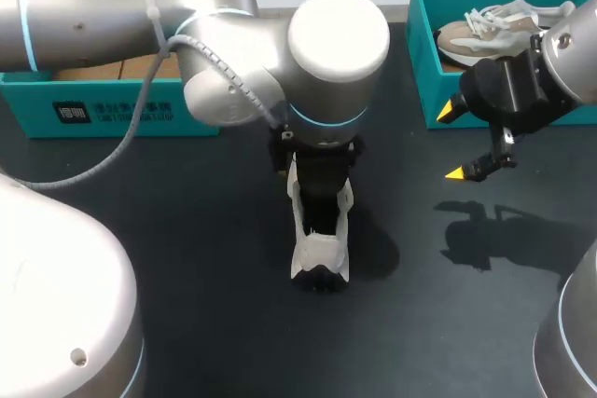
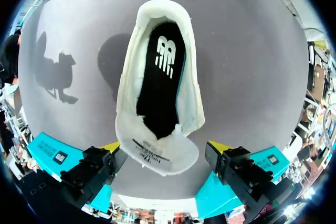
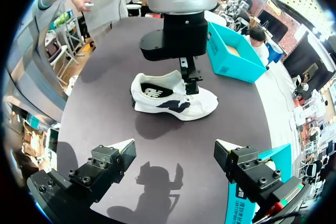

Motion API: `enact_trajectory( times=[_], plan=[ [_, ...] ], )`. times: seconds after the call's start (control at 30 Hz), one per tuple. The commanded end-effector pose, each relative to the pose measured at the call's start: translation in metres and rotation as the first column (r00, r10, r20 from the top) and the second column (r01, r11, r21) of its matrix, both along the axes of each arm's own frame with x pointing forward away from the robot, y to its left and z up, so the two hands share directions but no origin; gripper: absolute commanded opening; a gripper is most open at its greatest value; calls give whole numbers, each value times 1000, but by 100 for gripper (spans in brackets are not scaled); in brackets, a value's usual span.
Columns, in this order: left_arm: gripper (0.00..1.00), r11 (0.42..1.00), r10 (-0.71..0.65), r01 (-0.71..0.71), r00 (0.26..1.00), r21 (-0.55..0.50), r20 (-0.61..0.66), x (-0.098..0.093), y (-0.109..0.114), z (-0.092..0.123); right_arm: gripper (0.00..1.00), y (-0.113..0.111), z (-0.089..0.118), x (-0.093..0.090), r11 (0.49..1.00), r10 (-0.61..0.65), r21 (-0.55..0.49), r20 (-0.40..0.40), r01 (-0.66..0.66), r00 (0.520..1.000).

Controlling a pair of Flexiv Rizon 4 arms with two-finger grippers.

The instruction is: Take the shoe out of the shoebox, open the shoe tongue, remove and reinsert the insole, then place the shoe into the shoebox

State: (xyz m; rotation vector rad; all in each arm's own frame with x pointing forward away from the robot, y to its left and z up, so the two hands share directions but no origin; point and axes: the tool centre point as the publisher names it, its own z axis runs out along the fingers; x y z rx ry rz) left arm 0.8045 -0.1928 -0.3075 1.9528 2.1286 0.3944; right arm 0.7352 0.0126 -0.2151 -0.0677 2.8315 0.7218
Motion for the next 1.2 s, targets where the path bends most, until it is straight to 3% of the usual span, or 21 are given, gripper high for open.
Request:
enact_trajectory(
  times=[0.03,0.23,0.3,0.77,0.9,1.2],
  plan=[
    [100,1000,2,-2,1000,-10,12,8,11,17,100,1,-1,0,1000,-1,-3,0,1,1000],
    [100,1000,-19,19,1000,1,-3,22,9,14,100,1,-1,0,1000,-1,-3,0,1,1000],
    [45,1000,-21,21,1000,-10,-3,22,7,12,100,1,-1,0,1000,-1,-3,0,1,1000],
    [38,995,-102,101,994,-4,-47,11,-6,-9,100,1,-1,0,1000,-1,-3,0,1,1000],
    [31,993,-115,114,992,-5,-58,2,-8,-12,100,1,-1,0,1000,-1,-3,0,1,1000],
    [33,990,-142,141,987,-13,-76,-27,-11,-17,100,1,-1,0,1000,-1,-3,0,1,1000]
  ],
)
